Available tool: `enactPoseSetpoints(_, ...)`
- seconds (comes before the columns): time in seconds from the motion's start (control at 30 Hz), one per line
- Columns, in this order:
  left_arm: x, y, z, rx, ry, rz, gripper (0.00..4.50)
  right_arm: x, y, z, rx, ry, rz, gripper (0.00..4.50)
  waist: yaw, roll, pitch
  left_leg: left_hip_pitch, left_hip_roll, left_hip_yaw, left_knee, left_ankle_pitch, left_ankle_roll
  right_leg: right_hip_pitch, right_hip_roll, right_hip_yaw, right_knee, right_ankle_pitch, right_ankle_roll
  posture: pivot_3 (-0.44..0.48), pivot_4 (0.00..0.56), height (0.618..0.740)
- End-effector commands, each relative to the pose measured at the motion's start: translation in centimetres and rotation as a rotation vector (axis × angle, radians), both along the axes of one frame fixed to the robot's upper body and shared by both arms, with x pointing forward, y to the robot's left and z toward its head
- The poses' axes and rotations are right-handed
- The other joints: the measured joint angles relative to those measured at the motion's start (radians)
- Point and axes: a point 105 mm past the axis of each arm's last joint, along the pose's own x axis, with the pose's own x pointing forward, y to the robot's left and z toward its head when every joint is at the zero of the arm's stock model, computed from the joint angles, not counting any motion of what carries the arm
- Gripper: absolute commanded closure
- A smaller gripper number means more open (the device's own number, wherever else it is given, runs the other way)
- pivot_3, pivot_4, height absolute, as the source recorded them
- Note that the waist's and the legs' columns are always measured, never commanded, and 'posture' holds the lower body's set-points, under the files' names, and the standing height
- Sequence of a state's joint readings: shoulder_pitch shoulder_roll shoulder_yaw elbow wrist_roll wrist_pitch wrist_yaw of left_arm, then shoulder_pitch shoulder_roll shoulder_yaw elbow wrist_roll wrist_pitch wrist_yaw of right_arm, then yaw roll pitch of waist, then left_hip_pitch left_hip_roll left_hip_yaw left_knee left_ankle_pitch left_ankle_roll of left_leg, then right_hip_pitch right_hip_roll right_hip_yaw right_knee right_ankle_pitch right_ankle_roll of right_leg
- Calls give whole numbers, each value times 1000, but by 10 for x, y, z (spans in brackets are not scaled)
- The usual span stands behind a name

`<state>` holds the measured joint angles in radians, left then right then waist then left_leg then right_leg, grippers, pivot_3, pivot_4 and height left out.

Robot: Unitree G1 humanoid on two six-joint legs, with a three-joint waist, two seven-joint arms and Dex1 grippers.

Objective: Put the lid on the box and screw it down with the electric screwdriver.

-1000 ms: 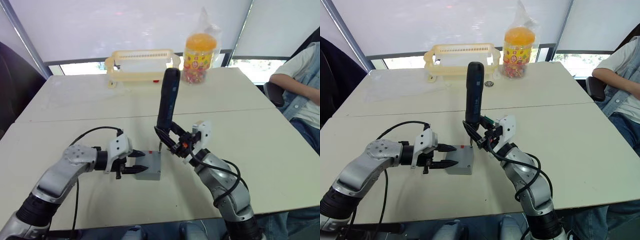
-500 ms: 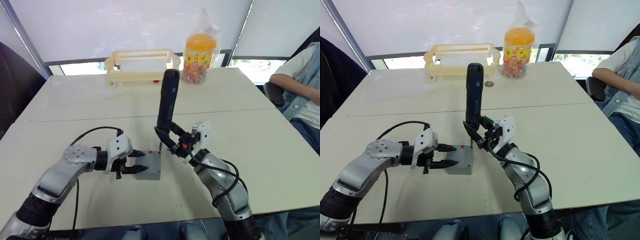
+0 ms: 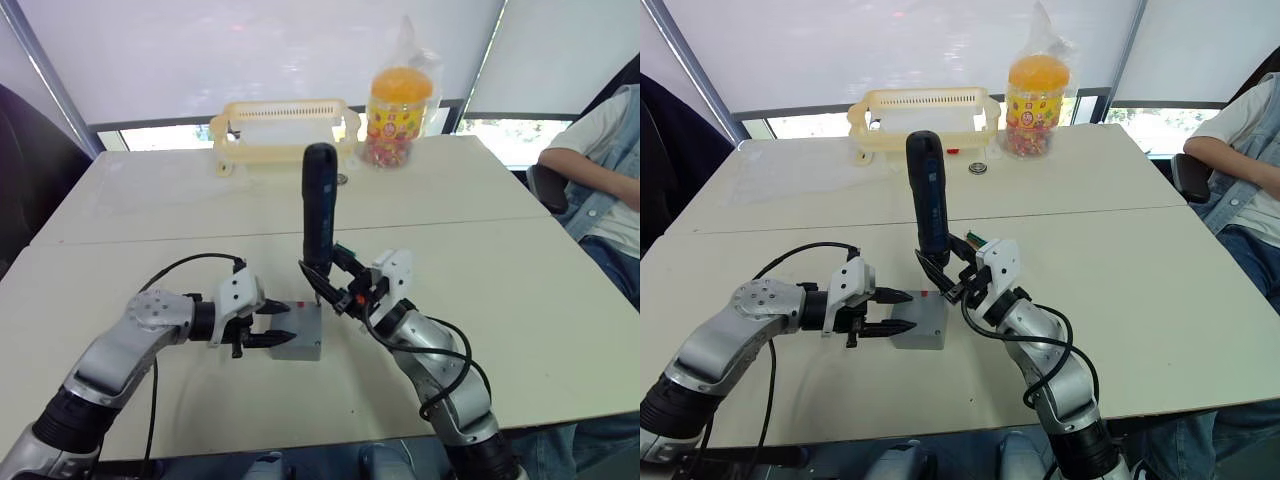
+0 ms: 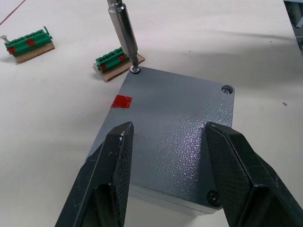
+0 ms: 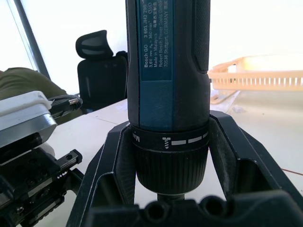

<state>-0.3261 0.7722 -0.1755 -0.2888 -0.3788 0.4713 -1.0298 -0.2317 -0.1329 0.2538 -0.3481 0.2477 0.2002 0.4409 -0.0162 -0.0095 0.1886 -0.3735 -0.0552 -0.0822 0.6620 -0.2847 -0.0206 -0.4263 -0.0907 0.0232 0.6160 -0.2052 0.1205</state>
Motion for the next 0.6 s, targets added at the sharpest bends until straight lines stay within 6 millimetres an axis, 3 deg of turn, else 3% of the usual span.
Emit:
enactPoseSetpoints(0.03,-1,5,-19,49,53,34,2095,-7,4,4,3,-29,28,2716,0,0,0,0,0,0,0,0,0,0,0,0,0,0,0,0,150,740)
enactPoseSetpoints(0.4,0,4,-19,49,52,34,2095,-6,7,1,-27,-58,21,2716,0,0,0,0,0,0,0,0,0,0,0,0,0,0,0,0,150,740)
enactPoseSetpoints(0.6,1,5,-19,50,54,38,2095,1,2,-12,-72,-52,-28,2716,0,0,-1,0,0,0,0,0,0,1,0,0,0,-1,-1,0,150,740)
